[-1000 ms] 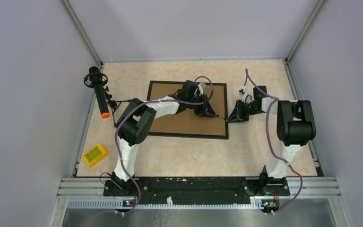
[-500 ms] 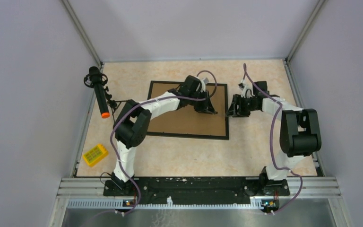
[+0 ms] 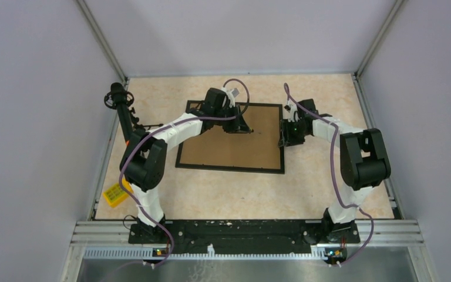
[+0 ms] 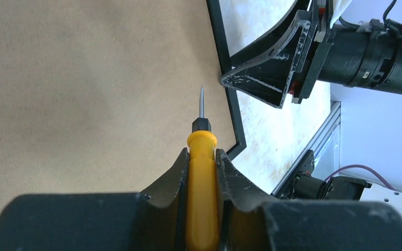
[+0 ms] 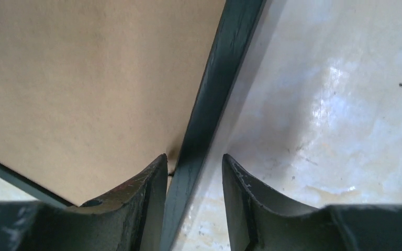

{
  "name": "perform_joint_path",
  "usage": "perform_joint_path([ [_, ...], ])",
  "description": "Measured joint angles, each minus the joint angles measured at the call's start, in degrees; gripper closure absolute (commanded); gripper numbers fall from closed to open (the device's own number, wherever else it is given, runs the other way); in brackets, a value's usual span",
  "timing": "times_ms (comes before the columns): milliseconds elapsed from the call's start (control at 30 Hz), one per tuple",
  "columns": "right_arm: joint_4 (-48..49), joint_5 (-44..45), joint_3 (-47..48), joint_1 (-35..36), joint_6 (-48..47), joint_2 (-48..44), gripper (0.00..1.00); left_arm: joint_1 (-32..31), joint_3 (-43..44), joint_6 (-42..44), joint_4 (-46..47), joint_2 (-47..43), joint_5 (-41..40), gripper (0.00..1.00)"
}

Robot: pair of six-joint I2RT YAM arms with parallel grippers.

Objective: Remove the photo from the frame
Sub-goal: Release the photo frame item from the photo frame, then adjust the photo frame item on the photo frame.

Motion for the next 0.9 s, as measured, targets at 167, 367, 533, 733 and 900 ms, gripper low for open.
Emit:
perform_joint_path([
  [167, 0.2, 2.0, 1.3, 0.9, 0.2, 1.0, 0.59, 0.6, -0.9, -0.3, 0.0, 0.0, 1.1, 1.00],
  [367, 0.0, 2.4, 1.8, 1.9, 0.4, 1.3, 0.53, 1.0, -0.9, -0.7, 0.8, 0.0, 2.1, 1.00],
  [533, -0.2, 3.1, 1.8, 2.4, 0.3, 1.2, 0.53, 1.0, -1.0, -1.0, 1.0, 0.0, 2.3, 1.00],
  [733, -0.4, 4.8, 1.7, 3.0, -0.4, 1.0, 0.58, 1.1, -1.2, -1.6, 1.4, 0.0, 2.4, 1.00],
  [900, -0.6, 5.9, 1.7, 3.5, -0.5, 1.0, 0.58, 1.2, -1.5, -1.8, 1.7, 0.0, 2.5, 1.00],
])
